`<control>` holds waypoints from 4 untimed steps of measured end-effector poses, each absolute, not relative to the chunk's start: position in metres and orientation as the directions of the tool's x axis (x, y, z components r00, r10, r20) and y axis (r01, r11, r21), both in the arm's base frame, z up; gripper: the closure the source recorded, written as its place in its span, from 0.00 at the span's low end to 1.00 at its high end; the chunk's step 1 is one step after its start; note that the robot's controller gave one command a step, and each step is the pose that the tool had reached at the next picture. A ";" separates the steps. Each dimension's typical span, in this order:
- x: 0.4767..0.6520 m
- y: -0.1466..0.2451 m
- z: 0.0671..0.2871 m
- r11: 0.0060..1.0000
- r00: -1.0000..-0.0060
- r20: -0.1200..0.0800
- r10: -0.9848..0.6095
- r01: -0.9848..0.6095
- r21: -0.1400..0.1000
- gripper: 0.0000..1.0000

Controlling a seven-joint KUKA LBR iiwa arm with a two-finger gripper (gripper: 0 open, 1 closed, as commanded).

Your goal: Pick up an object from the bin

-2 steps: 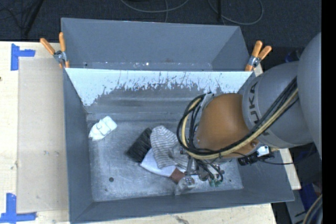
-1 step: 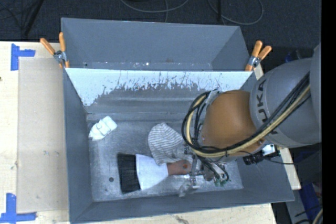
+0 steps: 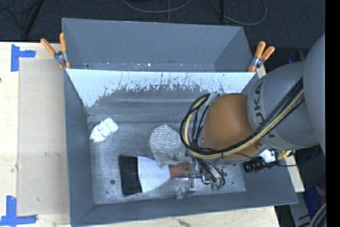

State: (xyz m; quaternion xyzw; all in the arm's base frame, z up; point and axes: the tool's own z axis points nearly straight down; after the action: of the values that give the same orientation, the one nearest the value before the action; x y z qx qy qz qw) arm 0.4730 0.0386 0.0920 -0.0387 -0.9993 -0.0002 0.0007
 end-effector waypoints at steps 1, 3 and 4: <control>0.474 0.049 0.076 0.999 -0.999 0.002 -0.041 -0.041 -0.003 1.00; 0.472 0.049 0.079 0.999 -0.999 0.005 -0.041 -0.041 -0.002 1.00; 0.471 0.050 0.097 0.999 -0.999 0.007 -0.040 -0.040 -0.001 1.00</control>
Offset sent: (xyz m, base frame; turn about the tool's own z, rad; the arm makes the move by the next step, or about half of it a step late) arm 0.0000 0.0000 0.0000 0.0000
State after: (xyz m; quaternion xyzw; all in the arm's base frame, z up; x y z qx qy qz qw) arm 0.4708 0.0496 0.0969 0.0201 -0.9998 0.0005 0.0034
